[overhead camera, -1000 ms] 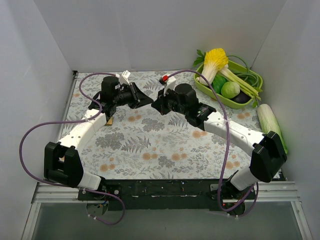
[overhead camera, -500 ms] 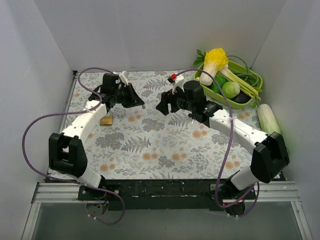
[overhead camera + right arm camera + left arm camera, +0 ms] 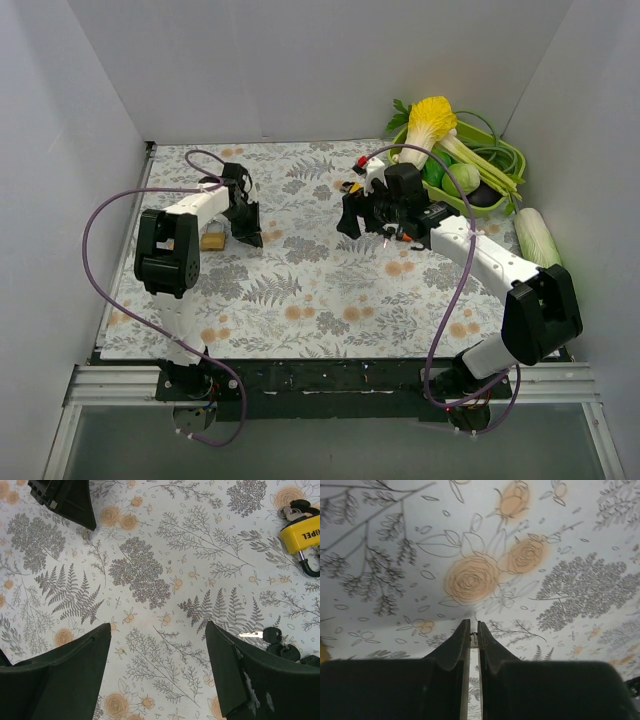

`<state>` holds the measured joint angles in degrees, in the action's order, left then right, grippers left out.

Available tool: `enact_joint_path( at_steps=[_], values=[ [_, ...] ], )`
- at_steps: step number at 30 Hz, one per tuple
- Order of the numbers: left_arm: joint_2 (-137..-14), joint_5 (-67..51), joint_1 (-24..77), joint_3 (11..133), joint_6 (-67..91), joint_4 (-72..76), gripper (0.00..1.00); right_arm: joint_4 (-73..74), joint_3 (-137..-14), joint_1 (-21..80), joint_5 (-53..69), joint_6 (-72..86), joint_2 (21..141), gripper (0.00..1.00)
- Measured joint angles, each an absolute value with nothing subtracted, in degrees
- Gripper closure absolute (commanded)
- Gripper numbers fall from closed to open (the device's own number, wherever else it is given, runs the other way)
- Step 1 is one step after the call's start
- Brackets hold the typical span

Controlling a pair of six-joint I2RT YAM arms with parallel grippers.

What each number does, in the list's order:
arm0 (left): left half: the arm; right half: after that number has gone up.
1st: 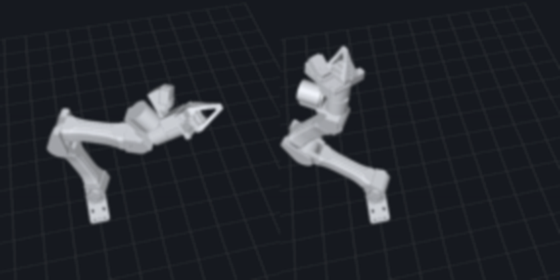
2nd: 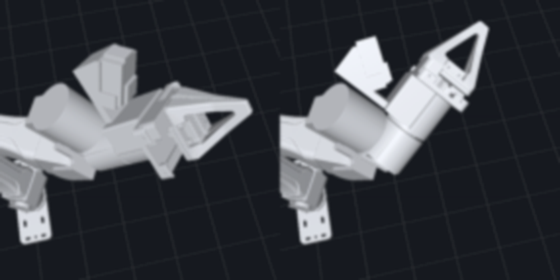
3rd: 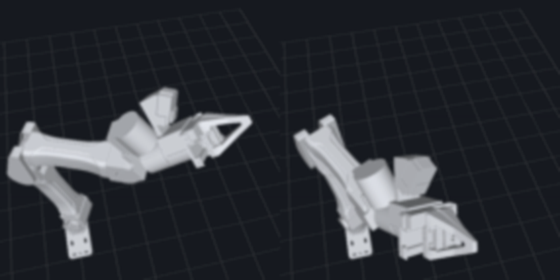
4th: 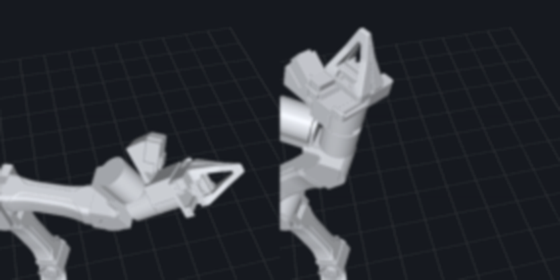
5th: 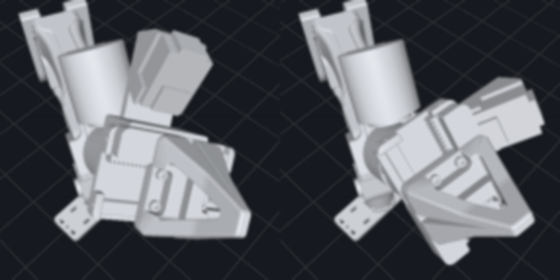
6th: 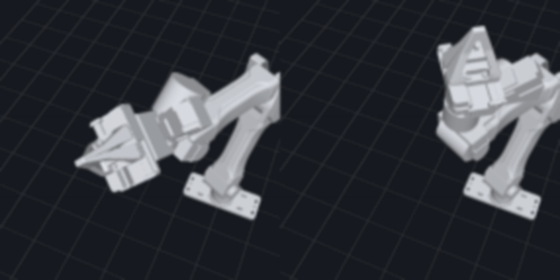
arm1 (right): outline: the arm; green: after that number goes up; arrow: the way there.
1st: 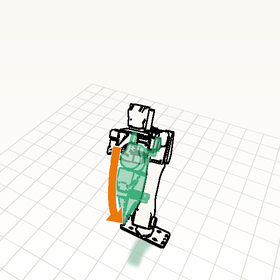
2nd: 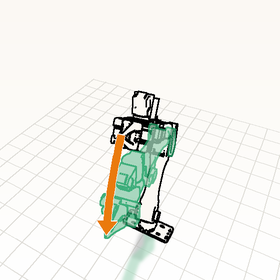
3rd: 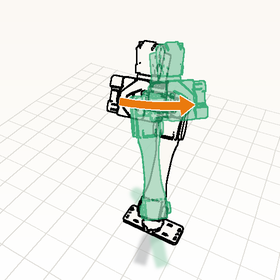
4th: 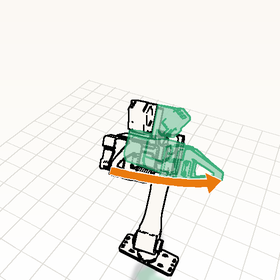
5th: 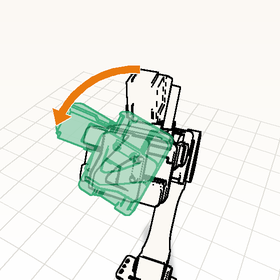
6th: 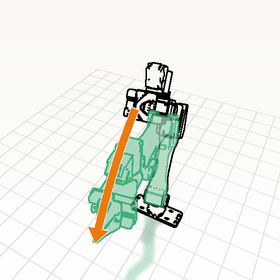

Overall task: Lock with the key
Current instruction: Place the key at the center of the board.

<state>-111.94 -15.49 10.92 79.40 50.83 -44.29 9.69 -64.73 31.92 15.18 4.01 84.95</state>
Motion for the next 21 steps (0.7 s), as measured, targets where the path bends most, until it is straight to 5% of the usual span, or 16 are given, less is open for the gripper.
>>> enact_joint_path(
  at_steps=[16, 21],
  values=[
    [-115.7, -5.4, 7.0, 83.6, 43.4, -46.7, 0.95, 10.5, -64.7, 31.4, 17.4, 3.8, 84.9, 0.15],
    [-115.9, -4.5, 6.8, 83.6, 42.6, -46.3, 0.76, 10.7, -64.7, 31.0, 17.8, 3.8, 84.9, 0.15]
  ],
)
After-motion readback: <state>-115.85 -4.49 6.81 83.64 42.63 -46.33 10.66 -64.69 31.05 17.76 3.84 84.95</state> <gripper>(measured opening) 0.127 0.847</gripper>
